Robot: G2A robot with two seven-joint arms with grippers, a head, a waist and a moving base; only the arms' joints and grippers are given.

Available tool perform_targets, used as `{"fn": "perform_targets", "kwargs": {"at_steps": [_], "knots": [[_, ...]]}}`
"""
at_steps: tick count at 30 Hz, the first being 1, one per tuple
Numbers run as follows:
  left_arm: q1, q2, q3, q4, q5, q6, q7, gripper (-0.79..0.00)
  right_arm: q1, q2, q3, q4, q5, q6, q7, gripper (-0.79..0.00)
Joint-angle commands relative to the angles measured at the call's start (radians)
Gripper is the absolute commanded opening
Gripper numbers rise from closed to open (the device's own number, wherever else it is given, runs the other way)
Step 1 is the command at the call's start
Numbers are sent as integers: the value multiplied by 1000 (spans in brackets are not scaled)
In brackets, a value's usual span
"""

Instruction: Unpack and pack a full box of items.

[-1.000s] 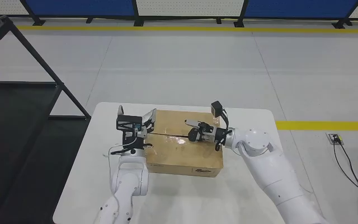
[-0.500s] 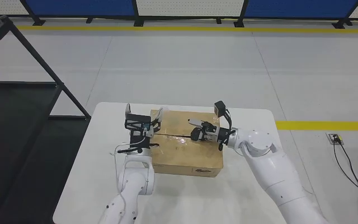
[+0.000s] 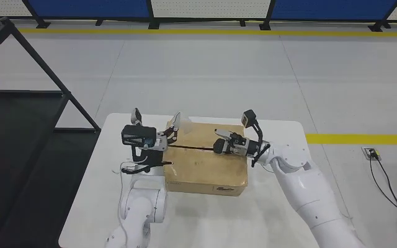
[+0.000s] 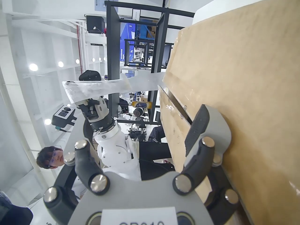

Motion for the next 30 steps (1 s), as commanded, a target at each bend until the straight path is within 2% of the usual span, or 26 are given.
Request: {"fn": "perform_targets", "kwargs": {"at_steps": [1,4,16,20,30], "knots": [[2,-1,-6,-22,-29,-12,-3,0,-5,1,14,7,54,-5,39,0],[5,-3,-17,-45,-80,-41,-23,0,-9,5,39,23,122,-14,93,0],[16,-3,-21,-53,-102,-57,-28,0,-27,4,37,-7,125,1,67,0],[10,-13,3,-74,-188,-46,-7,0,-45,4,37,-47,142,28,38,0],[-14,-37,58,-47,-348,-27,3,0,-76,-3,40,-78,216,24,-5,0]]}}
